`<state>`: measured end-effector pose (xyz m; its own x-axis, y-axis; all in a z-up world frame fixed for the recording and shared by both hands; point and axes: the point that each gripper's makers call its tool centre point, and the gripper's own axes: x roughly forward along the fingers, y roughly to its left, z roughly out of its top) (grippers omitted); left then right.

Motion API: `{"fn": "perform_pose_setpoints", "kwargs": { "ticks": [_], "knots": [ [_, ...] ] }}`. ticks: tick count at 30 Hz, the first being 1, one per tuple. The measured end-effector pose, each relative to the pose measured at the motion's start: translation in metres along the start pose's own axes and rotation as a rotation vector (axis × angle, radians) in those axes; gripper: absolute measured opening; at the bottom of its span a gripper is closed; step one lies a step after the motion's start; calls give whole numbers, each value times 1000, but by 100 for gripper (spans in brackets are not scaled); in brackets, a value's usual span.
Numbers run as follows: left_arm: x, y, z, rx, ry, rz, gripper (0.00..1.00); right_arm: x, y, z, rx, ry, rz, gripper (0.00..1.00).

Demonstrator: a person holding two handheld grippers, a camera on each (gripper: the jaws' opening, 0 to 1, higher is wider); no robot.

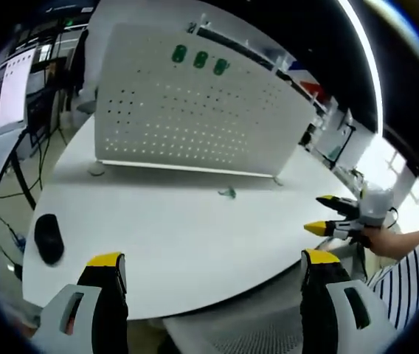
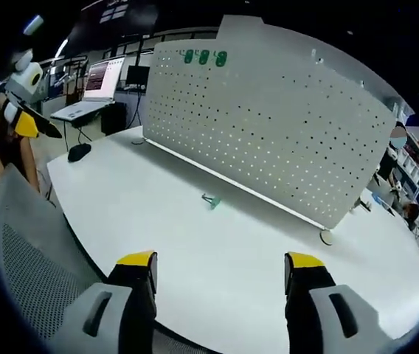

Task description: Insert the hook assembly into the mounting plate slot until the hook locks in place.

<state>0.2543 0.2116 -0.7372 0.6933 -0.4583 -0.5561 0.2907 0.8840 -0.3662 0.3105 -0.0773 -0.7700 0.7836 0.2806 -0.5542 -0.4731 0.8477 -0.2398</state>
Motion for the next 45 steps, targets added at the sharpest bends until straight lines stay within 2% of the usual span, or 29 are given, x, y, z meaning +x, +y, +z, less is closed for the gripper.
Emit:
{"fn": "perform_pose_setpoints", "kwargs": {
  "ticks": [4, 6, 8, 9, 11, 13, 18, 21, 24, 30, 41, 45],
  "knots": [
    [1, 3, 0, -6, 2, 6, 100, 9, 5, 3, -17, 23, 30, 64],
    [2, 4, 0, -10, 3, 8, 100, 13, 6, 3, 1, 39, 44, 62],
    [3, 7, 1, -15, -1, 17, 100, 17, 5, -1, 53, 75, 51, 62],
    [3, 8, 1, -21, -3, 20, 100, 19, 5, 2, 104, 59, 52, 62],
    [3, 10, 2, -34, -10, 25, 100, 23, 3, 1, 210, 79, 55, 62],
    [2, 10, 3, -34, -12, 29, 100, 28, 1, 3, 247, 70, 58, 61],
    [4, 15, 0, -43, -2, 38, 100, 49, 6, 6, 230, 88, 72, 57],
    [5, 15, -1, -49, 5, 42, 100, 66, 10, 7, 168, 91, 76, 55],
    [6, 15, -1, -48, 11, 40, 100, 82, 18, 4, 212, 120, 113, 52],
    [6, 20, 0, -38, 18, 54, 100, 107, 21, 10, 213, 104, 128, 44],
    [0, 31, -4, -34, 37, 87, 100, 151, 24, 15, 166, 140, 174, 38],
    [0, 32, -6, -41, 40, 92, 100, 164, 20, 16, 136, 153, 167, 35]
  ]
}}
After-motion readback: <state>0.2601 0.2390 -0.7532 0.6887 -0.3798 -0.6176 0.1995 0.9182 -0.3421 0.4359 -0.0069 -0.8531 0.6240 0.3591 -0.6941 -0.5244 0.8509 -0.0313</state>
